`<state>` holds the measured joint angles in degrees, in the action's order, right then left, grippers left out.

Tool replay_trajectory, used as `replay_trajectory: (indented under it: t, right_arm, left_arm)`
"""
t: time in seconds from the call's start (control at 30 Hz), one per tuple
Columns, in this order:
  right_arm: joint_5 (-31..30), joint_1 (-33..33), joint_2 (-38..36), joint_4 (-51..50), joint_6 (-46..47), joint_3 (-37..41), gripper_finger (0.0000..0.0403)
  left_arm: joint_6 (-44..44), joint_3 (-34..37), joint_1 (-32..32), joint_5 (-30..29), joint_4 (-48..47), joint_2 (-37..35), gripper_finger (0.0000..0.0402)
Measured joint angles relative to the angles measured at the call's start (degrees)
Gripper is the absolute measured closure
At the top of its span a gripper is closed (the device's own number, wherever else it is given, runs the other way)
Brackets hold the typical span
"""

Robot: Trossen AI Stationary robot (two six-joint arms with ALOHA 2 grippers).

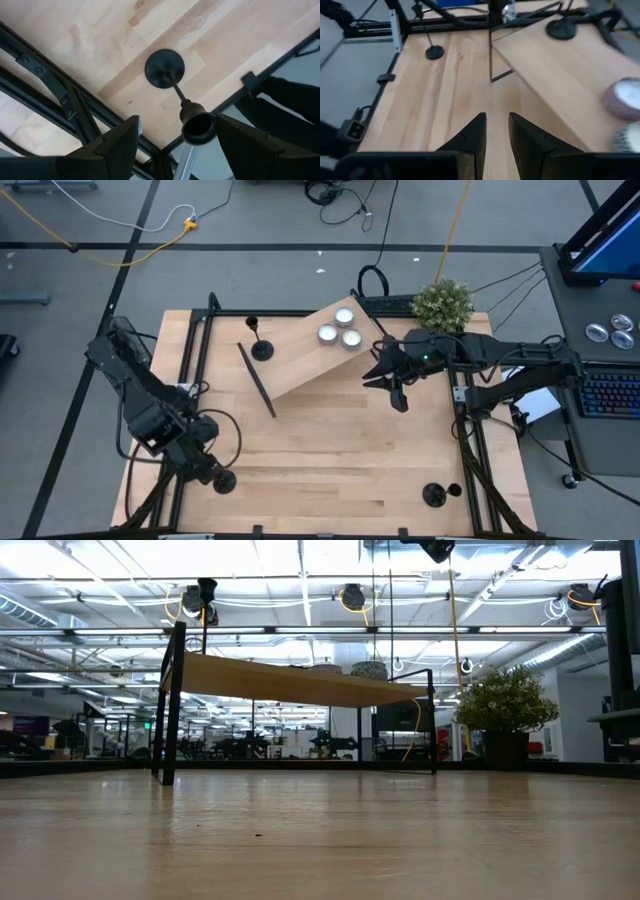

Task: Pick & Place candle stick holders
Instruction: Put the left black candle holder on the shelf

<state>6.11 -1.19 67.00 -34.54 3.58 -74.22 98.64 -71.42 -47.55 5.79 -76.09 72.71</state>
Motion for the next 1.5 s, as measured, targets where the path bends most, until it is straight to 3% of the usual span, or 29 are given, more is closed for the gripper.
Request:
replay_trajectory:
  t: [0.13,0.47,0.7,1.33,1.5]
  right_arm:
    - [-2.0,0.0,-3.1,1.3,-0.4,2.3,0.0330]
    - [-1.8,0.0,-20.8,17.7,6.5,24.1,0.0330]
    - [-1.8,0.0,-30.4,23.2,10.4,34.0,0.0330]
    - [-1.8,0.0,-33.7,23.6,11.6,37.2,0.0330]
    - [-1.6,0.0,-33.7,23.6,11.6,37.2,0.0330]
  left_arm:
    - [2.5,0.0,-1.2,-2.1,0.0,0.5,0.0135]
    - [4.2,0.0,-2.7,-2.4,-0.1,0.5,0.0135]
    - [4.6,0.0,-2.8,0.6,-0.4,0.5,0.0135]
    - [1.2,0.0,-2.7,2.1,-1.8,8.2,0.0136]
    - [0.3,-0.1,-2.7,2.0,-1.5,10.2,0.0176]
